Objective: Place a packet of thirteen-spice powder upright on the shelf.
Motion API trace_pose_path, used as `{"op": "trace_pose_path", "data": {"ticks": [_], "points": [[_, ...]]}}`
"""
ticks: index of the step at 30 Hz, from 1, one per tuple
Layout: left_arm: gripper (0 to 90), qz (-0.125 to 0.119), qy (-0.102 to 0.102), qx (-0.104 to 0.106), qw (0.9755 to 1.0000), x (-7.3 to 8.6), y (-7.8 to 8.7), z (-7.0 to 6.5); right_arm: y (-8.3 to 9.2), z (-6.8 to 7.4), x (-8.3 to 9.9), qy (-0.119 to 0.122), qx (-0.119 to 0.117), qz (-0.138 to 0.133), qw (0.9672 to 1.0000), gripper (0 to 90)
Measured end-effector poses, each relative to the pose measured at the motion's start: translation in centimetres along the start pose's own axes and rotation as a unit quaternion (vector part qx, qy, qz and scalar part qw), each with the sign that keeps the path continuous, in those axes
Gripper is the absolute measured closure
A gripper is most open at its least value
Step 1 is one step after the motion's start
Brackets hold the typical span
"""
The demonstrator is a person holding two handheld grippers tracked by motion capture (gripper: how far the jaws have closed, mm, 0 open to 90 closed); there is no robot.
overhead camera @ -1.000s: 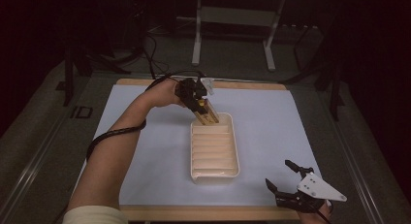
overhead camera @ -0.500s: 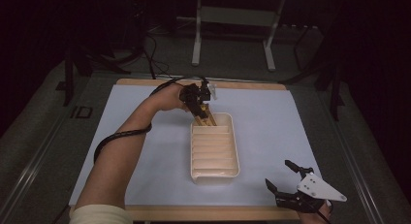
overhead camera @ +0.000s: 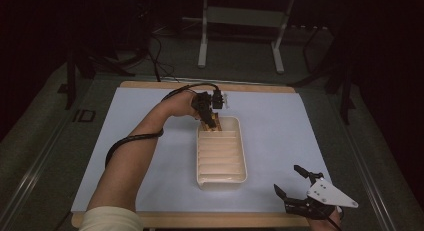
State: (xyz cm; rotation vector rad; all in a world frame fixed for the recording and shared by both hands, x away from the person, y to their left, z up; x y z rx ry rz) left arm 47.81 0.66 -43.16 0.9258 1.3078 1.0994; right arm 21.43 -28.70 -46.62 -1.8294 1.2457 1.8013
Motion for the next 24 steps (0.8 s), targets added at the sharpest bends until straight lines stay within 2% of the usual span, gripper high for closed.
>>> {"op": "trace_pose_path", "data": {"ticks": [1, 4, 10, 12, 17, 19, 20, 22, 24], "points": [[68.0, 0.003, -0.005, -0.003, 1.0000, -0.5, -0.6, 0.0, 0.0, 0.0, 0.0, 0.000, 0.000, 0.000, 1.0000, 15.7], [67.5, -0.004, -0.007, -0.004, 1.0000, -0.7, -0.7, 0.0, 0.0, 0.0, 0.0, 0.001, 0.002, 0.000, 1.0000, 15.7], [65.0, -0.027, -0.017, -0.009, 0.9994, -0.7, -1.0, -0.3, 0.0, 0.0, 0.0, 0.001, 0.002, 0.000, 1.0000, 15.7], [62.4, -0.035, -0.013, -0.009, 0.9992, -0.7, -1.0, -0.2, 0.0, 0.0, 0.0, 0.002, 0.004, 0.000, 1.0000, 15.6], [60.1, -0.061, -0.010, -0.014, 0.9980, -0.6, -0.5, -0.2, 0.1, -0.1, 0.0, -0.001, 0.009, 0.000, 1.0000, 15.6], [60.2, -0.060, -0.007, -0.019, 0.9980, -0.5, -0.3, -0.5, 0.1, -0.1, 0.0, -0.002, 0.008, 0.000, 1.0000, 15.6], [60.1, -0.060, -0.014, -0.025, 0.9978, -0.5, -0.2, -0.5, 0.0, 0.0, 0.0, -0.002, 0.008, 0.000, 1.0000, 15.6], [60.1, -0.061, -0.005, -0.024, 0.9978, -0.2, 0.3, -0.7, 0.0, 0.0, 0.0, -0.002, 0.007, 0.001, 1.0000, 15.6], [60.1, -0.064, -0.008, -0.032, 0.9974, 0.0, 0.8, -0.7, 0.0, -0.1, 0.1, -0.002, 0.007, 0.002, 1.0000, 15.6]]}}
Point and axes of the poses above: each handheld gripper's, and its own axes: y roughly backward along the jaws, x roughly out of its underside, z roughly to its left, the point moved 2 cm from there along -y, roughly forward along the jaws, and after that the axes turned 2 degrees about -x, right-handed, at the moved point
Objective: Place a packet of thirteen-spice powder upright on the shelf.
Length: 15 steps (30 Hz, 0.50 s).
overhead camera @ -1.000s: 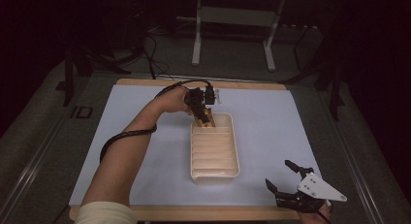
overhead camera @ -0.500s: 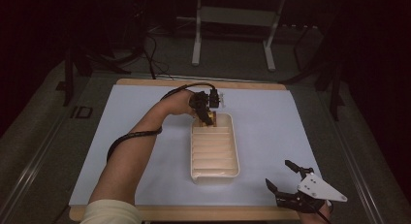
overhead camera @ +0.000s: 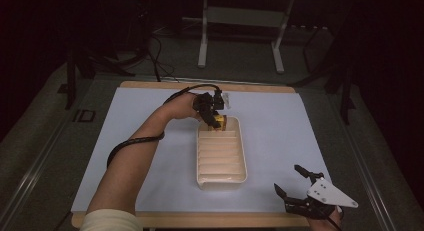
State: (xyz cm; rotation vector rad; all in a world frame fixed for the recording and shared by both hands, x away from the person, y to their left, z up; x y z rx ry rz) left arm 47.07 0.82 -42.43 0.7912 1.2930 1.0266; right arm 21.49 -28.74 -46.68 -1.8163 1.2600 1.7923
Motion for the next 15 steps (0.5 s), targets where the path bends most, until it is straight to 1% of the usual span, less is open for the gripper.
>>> {"op": "trace_pose_path", "data": {"ticks": [2, 4, 9, 10, 11, 12, 13, 15], "points": [[60.1, -0.005, 0.007, -0.002, 1.0000, 0.1, 0.5, 0.0, 0.0, 0.0, 0.0, -0.002, 0.001, 0.000, 1.0000, 15.1], [60.1, -0.001, 0.007, -0.008, 0.9999, 0.4, 1.0, -0.1, 0.0, 0.0, 0.0, -0.004, 0.003, -0.001, 1.0000, 14.5], [60.1, -0.005, 0.017, -0.013, 0.9998, 1.2, 2.2, -0.2, -0.1, -0.1, 0.1, -0.008, 0.004, 0.000, 1.0000, 14.3], [60.1, -0.008, 0.026, -0.014, 0.9995, 1.3, 2.5, -0.2, 0.0, -0.1, 0.1, -0.008, 0.005, 0.001, 1.0000, 14.3], [58.4, -0.009, 0.030, -0.015, 0.9994, 1.5, 2.8, -0.1, -0.1, -0.1, 0.1, -0.008, 0.005, 0.000, 1.0000, 14.3], [54.5, -0.012, 0.035, -0.021, 0.9991, 1.7, 3.1, -0.1, -0.1, -0.1, 0.1, -0.008, 0.005, -0.001, 1.0000, 14.3], [52.6, -0.013, 0.050, -0.018, 0.9985, 2.0, 3.4, 0.0, -0.1, -0.1, 0.1, -0.009, 0.004, 0.000, 0.9999, 14.3], [49.9, -0.007, 0.064, -0.021, 0.9977, 2.4, 3.8, -0.1, -0.1, -0.1, 0.1, -0.009, 0.005, 0.000, 1.0000, 14.3]]}}
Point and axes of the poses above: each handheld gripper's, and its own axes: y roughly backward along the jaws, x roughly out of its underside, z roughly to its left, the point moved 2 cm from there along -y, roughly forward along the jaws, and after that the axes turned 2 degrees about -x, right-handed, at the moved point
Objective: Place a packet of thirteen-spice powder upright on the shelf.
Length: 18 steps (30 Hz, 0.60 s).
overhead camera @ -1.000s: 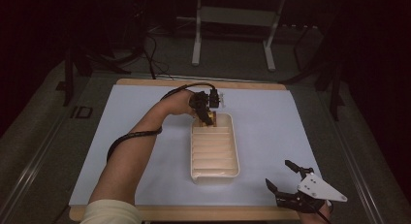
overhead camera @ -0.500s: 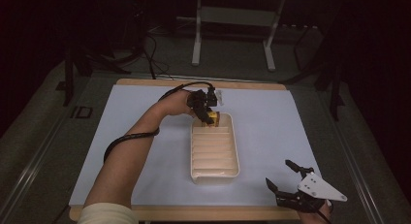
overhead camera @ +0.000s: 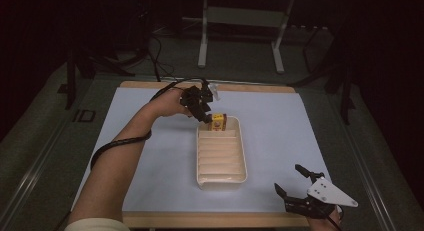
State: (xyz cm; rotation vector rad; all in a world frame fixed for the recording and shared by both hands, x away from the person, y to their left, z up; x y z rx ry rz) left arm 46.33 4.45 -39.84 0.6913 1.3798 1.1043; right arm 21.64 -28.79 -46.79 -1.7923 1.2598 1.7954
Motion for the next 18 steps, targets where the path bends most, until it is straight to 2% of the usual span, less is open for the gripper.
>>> {"op": "trace_pose_path", "data": {"ticks": [2, 4, 5, 6, 7, 9, 11, 14, 16, 18], "points": [[39.0, 0.012, 0.011, -0.013, 0.9998, 0.6, 0.4, -0.1, 0.0, 0.0, 0.0, 0.002, 0.000, 0.000, 1.0000, 14.3], [24.3, 0.019, 0.039, -0.012, 0.9990, 1.0, 0.6, 0.1, 0.0, 0.0, 0.0, 0.001, 0.000, 0.000, 1.0000, 14.3], [14.6, 0.020, 0.064, -0.004, 0.9978, 1.2, 0.6, 0.2, 0.0, 0.0, 0.0, 0.001, 0.000, 0.000, 1.0000, 14.3], [8.8, 0.018, 0.074, 0.016, 0.9969, 1.7, 0.8, 0.4, -0.1, 0.0, 0.0, 0.002, 0.001, 0.001, 1.0000, 14.3], [1.1, 0.015, 0.076, 0.016, 0.9969, 1.9, 1.0, 0.4, -0.1, 0.0, 0.0, 0.002, 0.001, 0.001, 1.0000, 14.3], [0.0, 0.006, 0.082, 0.004, 0.9966, 2.5, 1.2, 0.2, -0.1, 0.1, 0.0, 0.002, 0.002, 0.002, 1.0000, 14.3], [0.0, -0.010, 0.096, 0.019, 0.9952, 3.0, 1.5, 0.0, -0.1, 0.1, 0.0, 0.002, 0.002, 0.002, 1.0000, 14.3], [0.0, -0.037, 0.111, 0.026, 0.9928, 3.9, 1.9, -0.5, -0.1, 0.0, 0.0, 0.003, 0.003, 0.003, 1.0000, 14.3], [0.0, -0.051, 0.122, 0.024, 0.9909, 4.3, 2.1, -0.9, -0.1, 0.0, 0.0, 0.003, 0.003, 0.003, 1.0000, 14.3], [0.0, -0.059, 0.127, 0.017, 0.9900, 4.8, 2.5, -1.3, -0.1, 0.1, 0.0, 0.003, 0.004, 0.003, 1.0000, 14.3]]}}
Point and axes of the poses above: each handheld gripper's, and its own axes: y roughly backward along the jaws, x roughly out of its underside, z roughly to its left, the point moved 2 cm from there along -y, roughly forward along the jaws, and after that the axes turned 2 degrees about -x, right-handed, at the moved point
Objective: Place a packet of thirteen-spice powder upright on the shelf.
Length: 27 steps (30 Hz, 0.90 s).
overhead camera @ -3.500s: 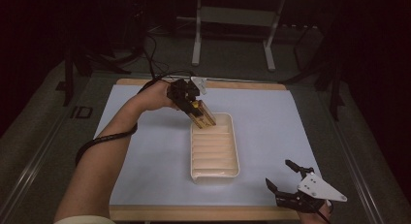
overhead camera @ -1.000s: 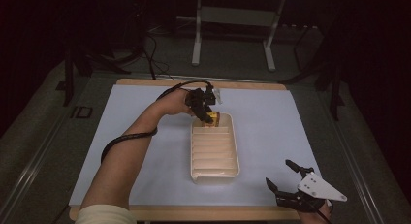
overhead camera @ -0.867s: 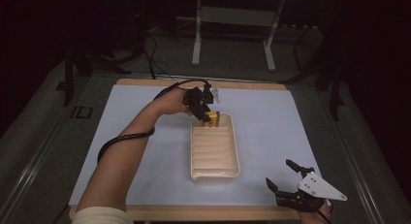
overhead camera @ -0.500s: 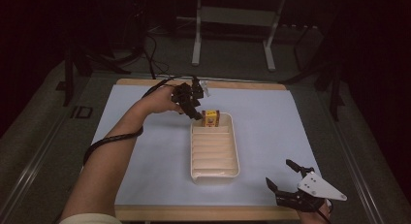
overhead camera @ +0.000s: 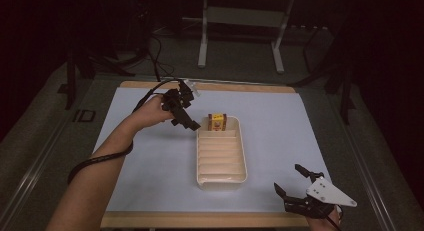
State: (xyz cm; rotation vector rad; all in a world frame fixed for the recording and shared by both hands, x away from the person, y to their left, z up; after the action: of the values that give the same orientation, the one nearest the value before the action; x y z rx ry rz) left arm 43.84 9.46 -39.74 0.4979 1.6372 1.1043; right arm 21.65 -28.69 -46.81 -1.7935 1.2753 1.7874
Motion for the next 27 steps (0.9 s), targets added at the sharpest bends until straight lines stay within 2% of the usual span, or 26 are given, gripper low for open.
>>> {"op": "trace_pose_path", "data": {"ticks": [4, 6, 8, 9, 12, 14, 15, 19, 22, 25, 27], "points": [[0.0, -0.022, 0.018, -0.002, 0.9996, 1.4, 0.9, -0.6, 0.0, 0.0, 0.0, 0.000, 0.001, 0.000, 1.0000, 14.3], [0.0, -0.024, 0.024, -0.023, 0.9992, 2.3, 1.3, -0.9, 0.0, 0.1, 0.0, 0.004, 0.001, 0.001, 1.0000, 14.3], [0.0, -0.030, 0.024, -0.030, 0.9988, 3.0, 1.6, -1.1, -0.1, 0.2, 0.0, 0.008, 0.001, 0.002, 1.0000, 14.3], [0.0, -0.038, 0.025, -0.027, 0.9986, 3.4, 1.6, -1.3, -0.1, 0.2, -0.1, 0.009, 0.000, 0.003, 1.0000, 14.3], [0.0, -0.060, 0.051, -0.021, 0.9967, 4.8, 1.7, -1.8, -0.2, 0.4, -0.1, 0.011, -0.003, 0.005, 0.9999, 14.3], [0.0, -0.063, 0.050, -0.031, 0.9963, 5.5, 1.6, -2.4, -0.2, 0.3, -0.1, 0.010, -0.003, 0.005, 0.9999, 14.3], [0.0, -0.067, 0.049, -0.027, 0.9962, 5.9, 1.6, -2.6, -0.2, 0.3, -0.1, 0.009, -0.003, 0.005, 0.9999, 14.3], [0.0, -0.076, 0.067, -0.031, 0.9944, 7.0, 1.4, -3.5, -0.2, 0.3, 0.0, 0.006, -0.002, 0.005, 1.0000, 14.3], [0.0, -0.087, 0.067, -0.033, 0.9934, 7.7, 1.3, -4.2, -0.2, 0.2, 0.0, 0.004, 0.000, 0.005, 1.0000, 14.3], [0.0, -0.095, 0.082, -0.043, 0.9912, 8.3, 1.3, -4.7, -0.2, 0.1, 0.0, 0.002, 0.000, 0.005, 1.0000, 14.3], [0.0, -0.105, 0.088, -0.040, 0.9898, 8.8, 1.4, -5.2, -0.2, 0.1, 0.0, 0.001, 0.000, 0.004, 1.0000, 14.3]]}}
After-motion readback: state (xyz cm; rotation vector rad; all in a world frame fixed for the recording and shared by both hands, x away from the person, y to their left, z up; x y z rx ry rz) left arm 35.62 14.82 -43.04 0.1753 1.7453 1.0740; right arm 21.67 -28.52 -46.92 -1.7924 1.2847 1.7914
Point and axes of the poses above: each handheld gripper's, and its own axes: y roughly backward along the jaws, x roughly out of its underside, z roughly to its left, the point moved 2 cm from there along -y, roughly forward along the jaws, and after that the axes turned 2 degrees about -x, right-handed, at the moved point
